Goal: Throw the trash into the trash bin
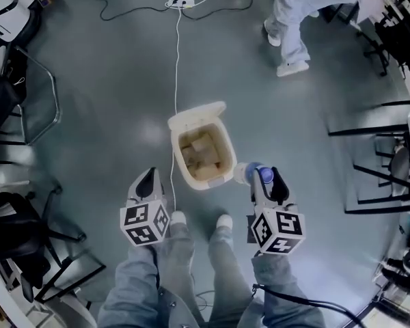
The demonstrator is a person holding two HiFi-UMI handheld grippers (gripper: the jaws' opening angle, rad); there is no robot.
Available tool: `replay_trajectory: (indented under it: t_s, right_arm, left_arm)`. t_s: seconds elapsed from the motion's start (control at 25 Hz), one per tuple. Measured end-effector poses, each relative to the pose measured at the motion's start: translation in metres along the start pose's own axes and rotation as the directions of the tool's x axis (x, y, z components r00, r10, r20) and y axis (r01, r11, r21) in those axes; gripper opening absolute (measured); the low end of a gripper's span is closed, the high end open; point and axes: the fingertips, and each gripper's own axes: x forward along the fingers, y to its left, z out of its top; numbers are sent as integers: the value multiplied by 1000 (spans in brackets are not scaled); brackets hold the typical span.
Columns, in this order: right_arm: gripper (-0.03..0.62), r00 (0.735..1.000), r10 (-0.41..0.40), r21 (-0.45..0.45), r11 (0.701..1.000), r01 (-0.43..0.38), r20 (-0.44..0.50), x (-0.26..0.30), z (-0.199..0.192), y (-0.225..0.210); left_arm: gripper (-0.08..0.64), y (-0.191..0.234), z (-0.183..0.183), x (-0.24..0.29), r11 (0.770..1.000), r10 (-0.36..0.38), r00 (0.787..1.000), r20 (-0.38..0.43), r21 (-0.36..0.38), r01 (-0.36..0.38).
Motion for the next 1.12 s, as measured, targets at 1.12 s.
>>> replay_trajectory:
  t_s: [1.12]
  right_arm:
    - [199,984,97,-92,989,-111,-147,122,-70,97]
  left_arm:
    - [9,105,-71,40,997,42,991,-130,-51,-49]
